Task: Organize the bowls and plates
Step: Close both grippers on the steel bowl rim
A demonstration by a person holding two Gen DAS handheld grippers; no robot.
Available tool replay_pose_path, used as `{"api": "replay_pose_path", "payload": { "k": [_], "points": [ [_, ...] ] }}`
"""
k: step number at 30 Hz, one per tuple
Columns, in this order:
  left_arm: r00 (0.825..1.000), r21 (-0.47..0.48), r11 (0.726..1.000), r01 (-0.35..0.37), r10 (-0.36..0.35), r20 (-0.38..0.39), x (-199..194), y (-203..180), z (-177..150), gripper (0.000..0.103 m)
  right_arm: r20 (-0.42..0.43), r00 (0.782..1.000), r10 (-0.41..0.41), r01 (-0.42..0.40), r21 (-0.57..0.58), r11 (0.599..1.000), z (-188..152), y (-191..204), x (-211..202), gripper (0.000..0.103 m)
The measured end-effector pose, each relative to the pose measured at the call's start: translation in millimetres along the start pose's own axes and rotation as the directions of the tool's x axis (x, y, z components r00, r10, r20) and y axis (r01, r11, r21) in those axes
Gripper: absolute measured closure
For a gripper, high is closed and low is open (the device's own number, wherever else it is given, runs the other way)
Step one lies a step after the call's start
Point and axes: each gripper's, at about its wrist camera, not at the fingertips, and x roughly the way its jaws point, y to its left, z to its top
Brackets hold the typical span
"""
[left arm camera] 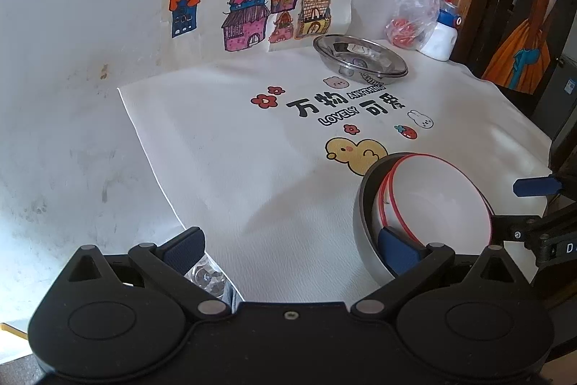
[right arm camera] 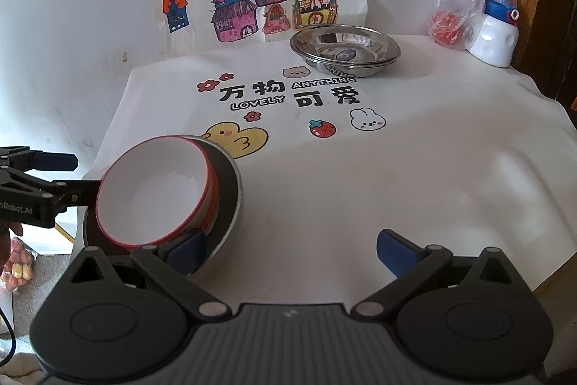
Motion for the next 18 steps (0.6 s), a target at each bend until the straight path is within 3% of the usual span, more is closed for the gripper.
{"api": "replay_pose_path", "payload": {
  "k": [18],
  "points": [
    [0.999,-0.026,0.999,-0.034,0.034,-0.018,4.5,-5.7,1.4,0.006,0.005,1.000,0.006,-0.006,0.003,1.000,1.4,-3.0,1.8,0.000]
  ]
}}
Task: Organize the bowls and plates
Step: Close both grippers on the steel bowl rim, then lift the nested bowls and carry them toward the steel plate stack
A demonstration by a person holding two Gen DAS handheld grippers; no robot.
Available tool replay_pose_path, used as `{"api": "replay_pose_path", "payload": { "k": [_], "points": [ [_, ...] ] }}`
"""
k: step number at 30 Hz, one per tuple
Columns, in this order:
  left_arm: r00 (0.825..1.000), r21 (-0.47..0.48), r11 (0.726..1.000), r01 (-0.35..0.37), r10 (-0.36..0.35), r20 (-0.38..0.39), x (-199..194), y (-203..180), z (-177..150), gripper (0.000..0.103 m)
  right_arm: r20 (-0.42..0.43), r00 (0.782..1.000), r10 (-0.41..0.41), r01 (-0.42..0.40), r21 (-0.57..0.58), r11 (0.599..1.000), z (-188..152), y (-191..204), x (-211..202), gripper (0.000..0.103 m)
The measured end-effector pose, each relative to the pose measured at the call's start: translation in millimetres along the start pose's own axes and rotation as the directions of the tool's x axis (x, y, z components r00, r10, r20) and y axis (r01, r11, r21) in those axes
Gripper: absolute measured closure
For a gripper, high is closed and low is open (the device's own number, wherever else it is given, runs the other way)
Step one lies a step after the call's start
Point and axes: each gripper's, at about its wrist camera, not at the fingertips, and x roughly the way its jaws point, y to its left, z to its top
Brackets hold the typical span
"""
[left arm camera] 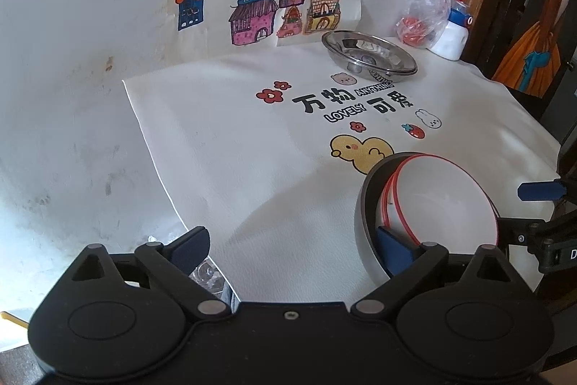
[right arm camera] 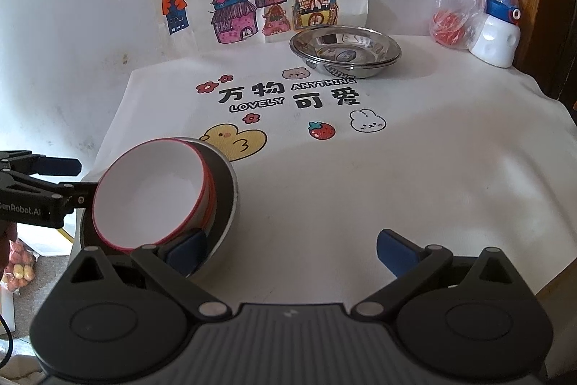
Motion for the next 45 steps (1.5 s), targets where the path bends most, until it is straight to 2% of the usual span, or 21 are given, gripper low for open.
{"api": "replay_pose_path", "payload": {
  "k": [10,14,24,26,32,37,40,42,45],
  "points": [
    [1.000,0.023,1.000,0.003,-0.003,0.009,-1,-7,0,0.019,0.008,1.000,-0.030,0.030,-0.021,0.999,0,5,-1,0.002],
    [1.000,0.030,0.999,0.013,-0.013,0.011,-3,-10,1,0.030,0.012,1.000,-0.004,0.004,-0.002,1.000,-1,5,-3,0.012],
    [0.998,0.020,0.998,0.059,-0.059,0.018,-2,-13,2,0.051,0.022,0.998,0.063,-0.065,0.098,0.993,-4,-1,-4,0.030],
    [0.998,0.027,0.998,0.061,-0.062,0.020,-3,-15,2,0.056,0.031,0.997,0.075,-0.078,0.110,0.991,-5,0,-6,0.040],
    [0.998,0.037,0.997,0.062,-0.063,0.020,-3,-19,2,0.065,0.062,0.990,0.124,-0.133,0.189,0.973,-10,-1,-8,0.060],
    [0.996,0.050,0.995,0.081,-0.083,0.021,-3,-24,3,0.083,0.074,0.989,0.131,-0.144,0.228,0.963,-12,-3,-7,0.063],
    [0.996,0.057,0.995,0.084,-0.086,0.020,-3,-27,3,0.088,0.077,0.988,0.132,-0.147,0.243,0.959,-11,-2,-6,0.065],
    [0.996,0.055,0.995,0.089,-0.090,0.019,-3,-28,3,0.091,0.080,0.987,0.140,-0.156,0.257,0.954,-11,-1,-5,0.071],
    [0.996,0.057,0.995,0.087,-0.088,0.017,-1,-30,4,0.094,0.086,0.984,0.156,-0.174,0.280,0.944,-11,0,-4,0.085]
  ]
}}
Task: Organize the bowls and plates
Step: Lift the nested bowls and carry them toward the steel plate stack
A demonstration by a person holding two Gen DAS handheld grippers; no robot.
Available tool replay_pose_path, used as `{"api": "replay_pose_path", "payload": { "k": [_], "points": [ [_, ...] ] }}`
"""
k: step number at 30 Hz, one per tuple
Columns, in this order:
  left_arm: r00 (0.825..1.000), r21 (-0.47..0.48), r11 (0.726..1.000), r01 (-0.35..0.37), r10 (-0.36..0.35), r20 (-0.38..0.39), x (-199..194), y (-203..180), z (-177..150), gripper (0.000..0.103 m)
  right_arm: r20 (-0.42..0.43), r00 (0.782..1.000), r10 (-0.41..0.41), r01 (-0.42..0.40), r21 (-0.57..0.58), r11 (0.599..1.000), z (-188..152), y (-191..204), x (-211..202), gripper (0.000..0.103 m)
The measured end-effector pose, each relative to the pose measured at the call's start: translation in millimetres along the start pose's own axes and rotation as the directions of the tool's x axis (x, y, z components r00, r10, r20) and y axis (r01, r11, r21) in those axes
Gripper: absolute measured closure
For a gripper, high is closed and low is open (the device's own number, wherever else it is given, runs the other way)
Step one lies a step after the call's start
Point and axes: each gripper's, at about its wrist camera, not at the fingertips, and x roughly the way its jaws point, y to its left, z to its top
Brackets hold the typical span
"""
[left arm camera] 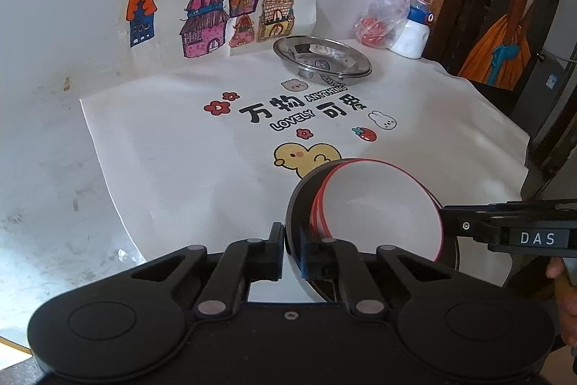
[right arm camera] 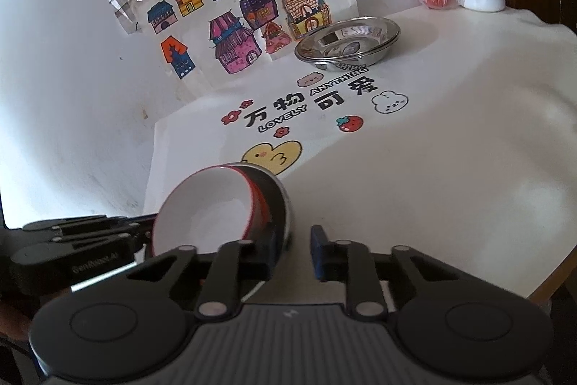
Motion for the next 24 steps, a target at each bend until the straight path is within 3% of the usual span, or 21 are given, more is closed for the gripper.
{"api": "replay_pose_path", "payload": {
  "k": [5,24],
  "points": [
    [1.000,0.006,1.000,-0.012,0.012,0.001,0,-3,0,0.095,0.013,1.000,-0.022,0.022,0.007,1.000,-2,5,2,0.089],
    [0.998,-0.121,0.991,-0.054,0.055,0.012,2,-4,-4,0.098,-0.006,1.000,0.001,0.000,0.134,0.991,-2,-6,17,0.086]
  ]
}}
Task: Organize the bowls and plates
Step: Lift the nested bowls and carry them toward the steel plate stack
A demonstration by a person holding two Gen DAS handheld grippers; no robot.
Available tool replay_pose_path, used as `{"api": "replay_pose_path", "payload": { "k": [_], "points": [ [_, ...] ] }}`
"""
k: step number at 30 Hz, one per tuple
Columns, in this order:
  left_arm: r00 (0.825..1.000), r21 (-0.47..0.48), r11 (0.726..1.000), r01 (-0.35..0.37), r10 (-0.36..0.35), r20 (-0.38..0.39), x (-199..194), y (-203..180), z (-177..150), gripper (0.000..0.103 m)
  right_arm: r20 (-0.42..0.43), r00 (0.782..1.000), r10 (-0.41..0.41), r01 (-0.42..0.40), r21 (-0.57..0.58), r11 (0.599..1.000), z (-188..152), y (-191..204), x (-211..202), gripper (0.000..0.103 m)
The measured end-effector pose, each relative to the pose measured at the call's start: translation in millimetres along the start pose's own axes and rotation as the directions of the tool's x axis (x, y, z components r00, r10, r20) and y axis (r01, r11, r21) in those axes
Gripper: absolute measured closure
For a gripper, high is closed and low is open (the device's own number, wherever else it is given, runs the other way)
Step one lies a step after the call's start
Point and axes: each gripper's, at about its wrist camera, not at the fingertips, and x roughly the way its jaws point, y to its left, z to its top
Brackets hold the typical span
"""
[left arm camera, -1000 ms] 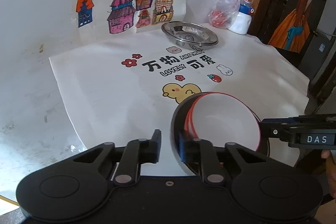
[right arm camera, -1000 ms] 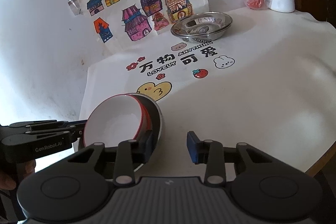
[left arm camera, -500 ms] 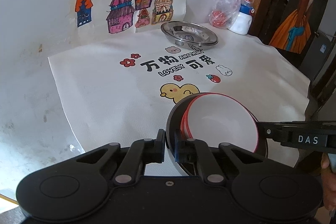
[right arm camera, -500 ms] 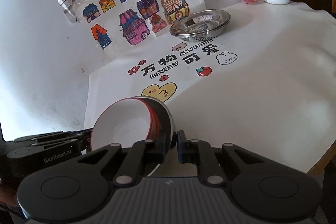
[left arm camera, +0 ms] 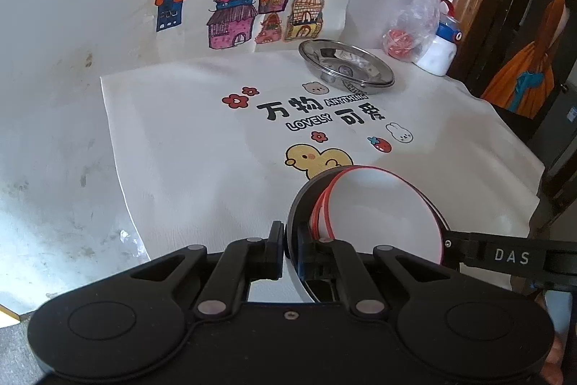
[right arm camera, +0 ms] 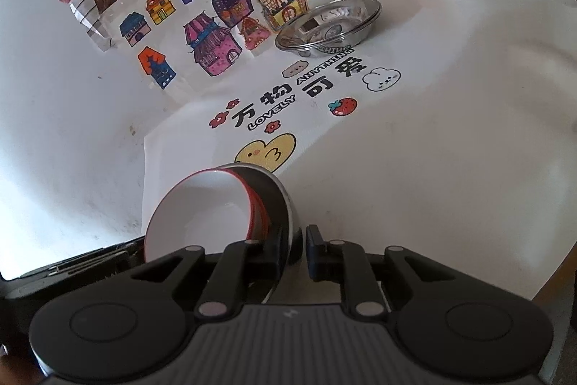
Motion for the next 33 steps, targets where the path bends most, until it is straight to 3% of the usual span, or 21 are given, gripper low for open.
{"api": "replay_pose_path", "payload": {
  "k": [18,19,23,26,27,31,33],
  "points": [
    [0.999,-0.049,0.998,0.033,-0.032,0.024,-2,8,-5,0.097,0.041,0.999,0.021,-0.022,0.004,1.000,-5,-1,-5,0.089],
    [0.999,-0.048,0.998,0.033,-0.032,0.025,-2,8,-5,0.097,0.043,0.999,0.008,-0.008,0.009,1.000,-5,-1,-5,0.087],
    [0.999,-0.051,0.998,0.033,-0.032,0.024,-2,9,-6,0.097,0.040,0.999,-0.024,0.022,0.040,0.999,-5,-7,-4,0.062],
    [0.999,-0.058,0.998,0.037,-0.036,0.024,-1,10,-6,0.096,0.044,0.999,-0.020,0.017,0.059,0.998,-7,-12,-4,0.061],
    [0.999,-0.059,0.998,0.038,-0.037,0.025,-1,10,-6,0.096,0.047,0.999,-0.023,0.020,0.054,0.998,-7,-11,-4,0.061],
    [0.999,-0.056,0.998,0.038,-0.037,0.026,-1,9,-6,0.097,0.059,0.998,0.004,-0.004,0.003,1.000,-7,-1,-5,0.090],
    [0.999,-0.049,0.998,0.033,-0.031,0.027,-1,7,-5,0.098,0.065,0.998,-0.004,0.004,-0.004,1.000,-7,2,-5,0.090]
  ]
}}
